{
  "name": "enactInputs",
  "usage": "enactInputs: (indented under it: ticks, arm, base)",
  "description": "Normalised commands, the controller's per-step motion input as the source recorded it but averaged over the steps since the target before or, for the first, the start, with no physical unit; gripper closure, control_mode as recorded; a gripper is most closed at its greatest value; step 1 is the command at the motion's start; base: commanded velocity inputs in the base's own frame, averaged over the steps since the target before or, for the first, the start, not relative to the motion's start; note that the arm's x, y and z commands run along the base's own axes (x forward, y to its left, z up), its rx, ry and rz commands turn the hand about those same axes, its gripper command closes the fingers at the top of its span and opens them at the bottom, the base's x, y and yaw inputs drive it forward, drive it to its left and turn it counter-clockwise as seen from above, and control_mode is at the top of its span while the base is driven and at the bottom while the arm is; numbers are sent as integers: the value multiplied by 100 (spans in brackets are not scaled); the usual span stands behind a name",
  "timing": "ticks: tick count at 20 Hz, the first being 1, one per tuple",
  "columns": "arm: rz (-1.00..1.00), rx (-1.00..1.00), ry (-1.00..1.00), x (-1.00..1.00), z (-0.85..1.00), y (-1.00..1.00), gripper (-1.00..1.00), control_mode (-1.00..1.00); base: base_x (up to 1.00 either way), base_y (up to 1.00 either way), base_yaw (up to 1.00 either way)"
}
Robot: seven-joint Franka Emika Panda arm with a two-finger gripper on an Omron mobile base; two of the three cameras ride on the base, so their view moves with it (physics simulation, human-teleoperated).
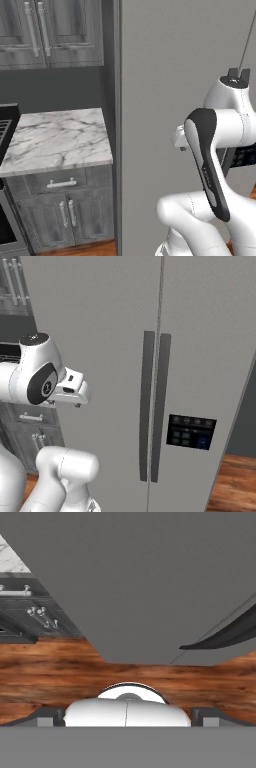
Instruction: Open the freezer door, pick up the ice cube tray from the freezer, and place it on the dining counter.
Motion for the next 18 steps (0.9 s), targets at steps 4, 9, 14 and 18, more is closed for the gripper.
enactInputs:
  ticks: [4, 9, 14, 18]
  arm:
    - [0, 0, 0, 0, 0, 0, -100, 100]
    - [0, 0, 0, 0, 0, 0, -100, 100]
    - [0, 0, 0, 0, 0, -2, -100, -100]
    - [0, 0, -9, -9, 0, -45, -100, -100]
  base:
    - [2, 0, 0]
    - [0, 0, 0]
    - [0, 0, 0]
    - [0, 0, 0]
